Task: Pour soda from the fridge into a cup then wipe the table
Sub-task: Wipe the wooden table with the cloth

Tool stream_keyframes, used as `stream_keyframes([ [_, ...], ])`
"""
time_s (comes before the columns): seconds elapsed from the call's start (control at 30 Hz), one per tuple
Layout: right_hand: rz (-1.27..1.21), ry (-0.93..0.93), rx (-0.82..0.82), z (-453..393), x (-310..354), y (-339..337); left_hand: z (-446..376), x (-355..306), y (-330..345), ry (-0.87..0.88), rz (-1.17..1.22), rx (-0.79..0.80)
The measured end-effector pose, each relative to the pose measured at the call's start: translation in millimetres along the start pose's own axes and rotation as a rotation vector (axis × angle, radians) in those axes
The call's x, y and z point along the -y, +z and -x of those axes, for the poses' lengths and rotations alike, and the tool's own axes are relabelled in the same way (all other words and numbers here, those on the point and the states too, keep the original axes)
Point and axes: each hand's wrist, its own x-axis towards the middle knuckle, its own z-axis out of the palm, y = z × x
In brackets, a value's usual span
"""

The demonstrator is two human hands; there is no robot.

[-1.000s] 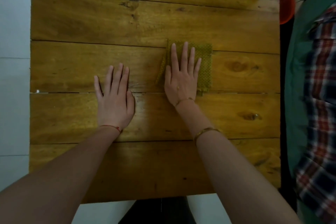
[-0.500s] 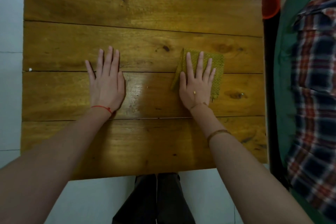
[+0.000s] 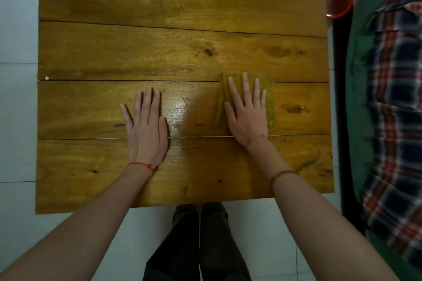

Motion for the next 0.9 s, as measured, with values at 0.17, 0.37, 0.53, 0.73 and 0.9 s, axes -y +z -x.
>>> stream_keyframes([
  [0.17,-0.036,-0.012,-0.011,-1.7,59.4,13.2,3.5,4.6,1.0,-0.034,0.026,-0.026],
  [0.37,0.005,-0.21,0.062,68.0,48.9,26.9,19.3,0.2,0.2,-0.024,-0.002,0.004],
  [0.53,0.031,0.061,0.06,84.7,-26.9,12.6,42.1,-11.3,4.9,-0.012,-0.003,0.041],
  [0.73,-0.019,0.074,0.087,107.6,42.2,30.4,71.4,-17.0,3.6,-0.053,0.034,0.041],
  [0.9,-0.028,-0.229,0.184,147.8,55.2,41.5,87.2,-13.6,-2.6,-0.046,0.01,0.054],
])
